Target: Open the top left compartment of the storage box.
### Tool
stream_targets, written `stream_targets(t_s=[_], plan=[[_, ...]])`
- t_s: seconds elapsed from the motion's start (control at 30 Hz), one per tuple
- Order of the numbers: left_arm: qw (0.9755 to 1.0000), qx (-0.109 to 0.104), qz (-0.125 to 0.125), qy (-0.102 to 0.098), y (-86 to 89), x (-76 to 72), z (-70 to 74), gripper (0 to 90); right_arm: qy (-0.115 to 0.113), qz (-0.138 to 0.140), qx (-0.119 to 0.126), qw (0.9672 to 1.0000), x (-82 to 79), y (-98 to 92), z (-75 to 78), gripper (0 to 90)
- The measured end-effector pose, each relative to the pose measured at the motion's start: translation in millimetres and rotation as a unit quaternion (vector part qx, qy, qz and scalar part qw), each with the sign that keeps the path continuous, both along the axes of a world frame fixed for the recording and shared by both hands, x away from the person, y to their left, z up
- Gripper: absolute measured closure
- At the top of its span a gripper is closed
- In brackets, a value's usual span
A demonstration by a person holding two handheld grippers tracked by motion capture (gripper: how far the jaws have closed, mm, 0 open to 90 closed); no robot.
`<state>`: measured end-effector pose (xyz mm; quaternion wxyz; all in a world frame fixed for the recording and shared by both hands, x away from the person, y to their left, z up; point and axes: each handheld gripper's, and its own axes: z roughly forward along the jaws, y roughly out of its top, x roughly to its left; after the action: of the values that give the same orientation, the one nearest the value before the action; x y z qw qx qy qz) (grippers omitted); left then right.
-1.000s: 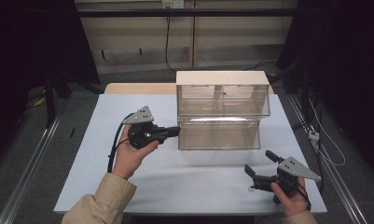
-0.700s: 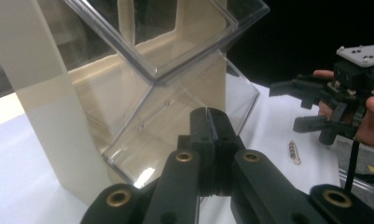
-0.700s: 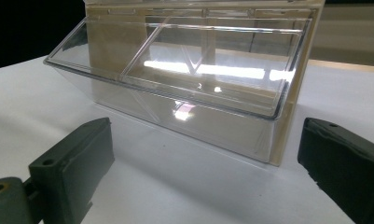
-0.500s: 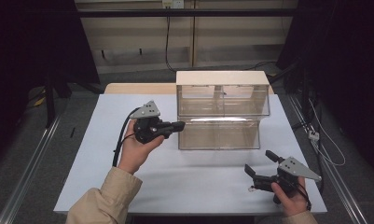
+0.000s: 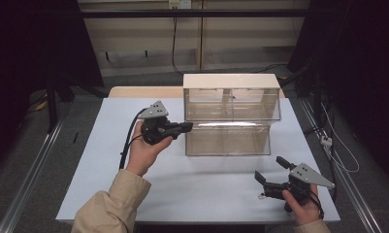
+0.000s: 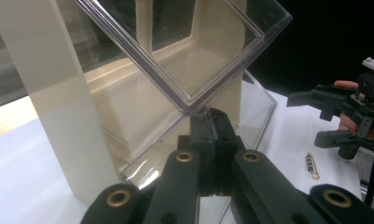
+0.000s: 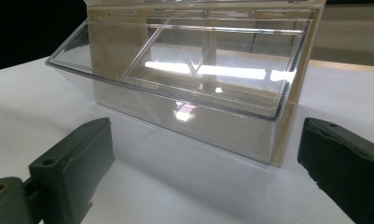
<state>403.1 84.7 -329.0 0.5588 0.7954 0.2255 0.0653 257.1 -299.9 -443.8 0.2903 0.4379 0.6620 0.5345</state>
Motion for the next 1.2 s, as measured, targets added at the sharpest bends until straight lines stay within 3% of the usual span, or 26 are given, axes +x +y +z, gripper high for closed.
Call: stream_targets(t_s=[0.2, 0.3, 0.53, 0.67, 1.2], plan=[[0.9999, -0.01, -0.006, 0.001, -1.5, -0.5, 1.7, 90.0, 0.0, 0.0, 0.001, 1.0, 0.0, -0.4, 0.1, 3.1], [0.9999, 0.007, -0.004, -0.01, -3.3, -2.1, 5.1, 90.0, -0.001, 0.001, 0.002, 1.0, 0.0, -0.3, 0.1, 3.1], [0.9997, -0.008, -0.016, -0.015, -6.1, -4.9, 8.5, 90.0, -0.001, 0.002, 0.002, 1.0, 0.2, 0.2, 0.3, 3.1], [0.9992, -0.032, 0.0, -0.025, -1.4, -3.6, 19.9, 90.0, -0.001, 0.003, 0.002, 1.0, 0.1, 0.1, 0.2, 3.1], [0.9986, -0.039, 0.015, -0.032, -1.8, 7.1, 39.3, 90.0, 0.007, 0.014, -0.002, 0.9999, 0.8, 1.5, 0.1, 3.0]])
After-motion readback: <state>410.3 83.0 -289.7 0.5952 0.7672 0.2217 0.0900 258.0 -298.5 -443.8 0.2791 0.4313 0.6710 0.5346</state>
